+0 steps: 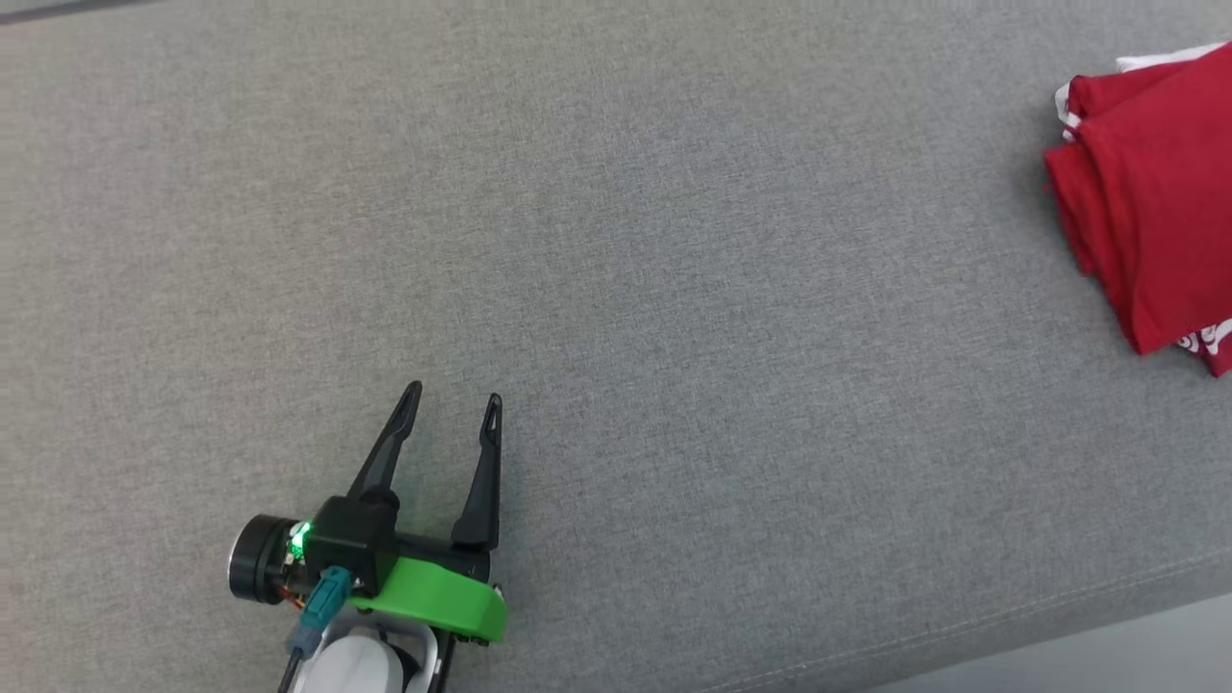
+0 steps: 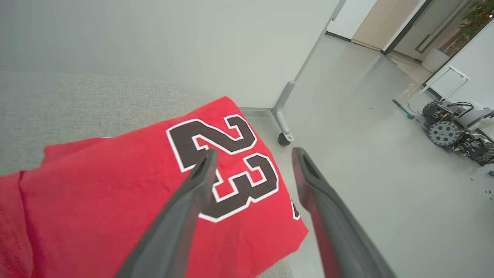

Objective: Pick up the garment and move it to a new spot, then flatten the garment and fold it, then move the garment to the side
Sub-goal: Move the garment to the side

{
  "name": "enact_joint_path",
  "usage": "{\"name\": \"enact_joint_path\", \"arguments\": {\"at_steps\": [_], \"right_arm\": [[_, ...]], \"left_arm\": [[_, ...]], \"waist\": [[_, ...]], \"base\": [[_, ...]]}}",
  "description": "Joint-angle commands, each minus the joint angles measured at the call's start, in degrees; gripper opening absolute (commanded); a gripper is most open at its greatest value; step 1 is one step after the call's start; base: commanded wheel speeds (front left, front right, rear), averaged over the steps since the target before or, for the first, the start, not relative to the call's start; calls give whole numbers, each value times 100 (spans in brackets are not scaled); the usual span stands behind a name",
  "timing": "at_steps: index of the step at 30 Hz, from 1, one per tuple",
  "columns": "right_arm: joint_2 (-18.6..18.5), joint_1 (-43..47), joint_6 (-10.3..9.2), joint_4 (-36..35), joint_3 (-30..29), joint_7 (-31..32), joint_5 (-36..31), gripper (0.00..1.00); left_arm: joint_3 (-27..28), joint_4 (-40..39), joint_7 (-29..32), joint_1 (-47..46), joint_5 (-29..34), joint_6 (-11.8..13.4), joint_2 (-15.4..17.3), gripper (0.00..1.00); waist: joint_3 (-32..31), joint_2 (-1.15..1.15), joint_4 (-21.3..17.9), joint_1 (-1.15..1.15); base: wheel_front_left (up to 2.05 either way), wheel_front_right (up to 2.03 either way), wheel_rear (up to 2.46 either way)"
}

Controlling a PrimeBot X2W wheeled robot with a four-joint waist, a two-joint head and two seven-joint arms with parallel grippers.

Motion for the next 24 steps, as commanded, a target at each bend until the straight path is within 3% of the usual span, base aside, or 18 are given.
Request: {"name": "enact_joint_path", "arguments": {"at_steps": [1, 8, 17, 24], "right_arm": [[194, 164, -8, 85, -42, -110, -79, 100], [1261, 1252, -8, -246, -190, -369, -23, 100], [2489, 3434, -8, -2549, -840, -367, -522, 100], [3230, 4679, -7, -4127, -1005, -367, -1218, 100]], "left_arm": [[-24, 8, 1, 45, -61, 49, 30, 100], [-12, 89, 1, 410, -312, 225, 30, 100], [114, 102, 1, 961, -821, 559, 29, 100], [115, -83, 1, 1195, -807, 508, 28, 100]], "waist": [[-283, 0, 114, 0], [-1174, 0, 252, 0], [-2251, 0, 408, 0], [-2604, 0, 536, 0]], "base": [[0, 0, 0], [0, 0, 0], [0, 0, 0], [0, 0, 0]]}}
